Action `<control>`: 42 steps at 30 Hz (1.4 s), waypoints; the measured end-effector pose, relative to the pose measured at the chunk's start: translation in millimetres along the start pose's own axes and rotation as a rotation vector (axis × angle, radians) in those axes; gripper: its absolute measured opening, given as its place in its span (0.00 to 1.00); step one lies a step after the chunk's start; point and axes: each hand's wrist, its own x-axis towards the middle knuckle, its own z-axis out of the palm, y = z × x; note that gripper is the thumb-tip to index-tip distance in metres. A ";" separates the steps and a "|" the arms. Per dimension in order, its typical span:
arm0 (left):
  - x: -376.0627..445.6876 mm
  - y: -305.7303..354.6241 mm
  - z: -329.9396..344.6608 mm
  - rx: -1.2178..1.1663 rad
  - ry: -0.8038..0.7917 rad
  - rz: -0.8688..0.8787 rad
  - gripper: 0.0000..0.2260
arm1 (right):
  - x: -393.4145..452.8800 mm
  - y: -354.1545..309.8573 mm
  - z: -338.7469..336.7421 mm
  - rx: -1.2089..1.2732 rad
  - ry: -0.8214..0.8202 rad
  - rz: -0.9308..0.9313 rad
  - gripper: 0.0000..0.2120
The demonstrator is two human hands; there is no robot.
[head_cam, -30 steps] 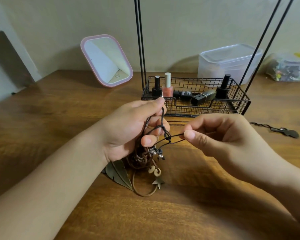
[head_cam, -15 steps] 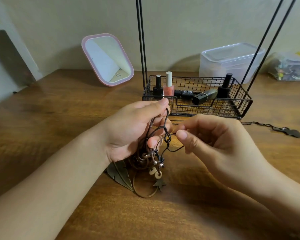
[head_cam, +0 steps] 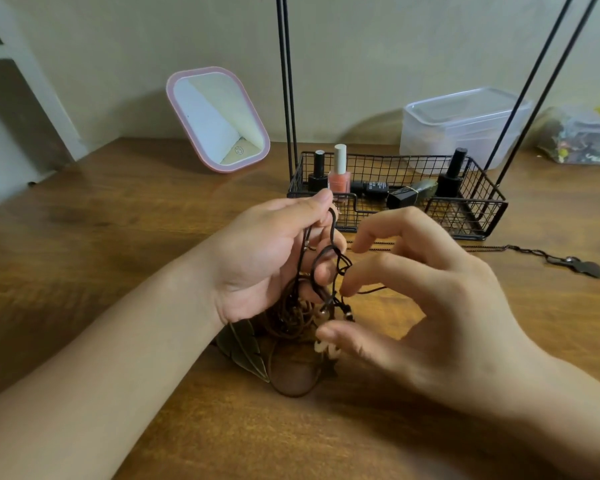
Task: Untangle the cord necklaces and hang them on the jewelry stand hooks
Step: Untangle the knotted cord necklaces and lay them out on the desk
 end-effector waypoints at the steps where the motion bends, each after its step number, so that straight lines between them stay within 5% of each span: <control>1: -0.5 0.6 0.0 0.003 -0.002 -0.001 0.14 | 0.3 1.6 0.5 -0.028 -0.007 0.000 0.14; 8: -0.4 2.6 -3.4 0.034 -0.010 -0.010 0.14 | -0.8 12.5 -8.6 0.155 -0.105 0.098 0.09; 13: -0.4 -0.4 -9.0 0.323 0.029 0.106 0.07 | -0.3 22.7 -10.3 0.279 -0.071 0.135 0.08; 23: -6.4 7.6 -8.4 0.771 -0.172 0.364 0.05 | 1.1 30.3 -7.5 0.559 -0.119 0.294 0.15; 27: -5.0 4.9 -6.9 0.628 -0.159 0.337 0.03 | -0.6 31.3 -5.9 0.547 -0.101 0.380 0.15; 33: -4.8 5.5 -10.3 0.503 -0.124 0.310 0.04 | -3.1 26.4 -7.8 0.187 0.265 0.250 0.10; 38: -3.4 4.2 -13.2 0.470 -0.143 0.298 0.04 | -2.6 18.2 -1.9 0.052 0.083 0.280 0.18; 42: -3.2 3.9 -14.6 0.483 -0.186 0.280 0.05 | -2.9 22.4 0.5 0.126 0.043 0.353 0.08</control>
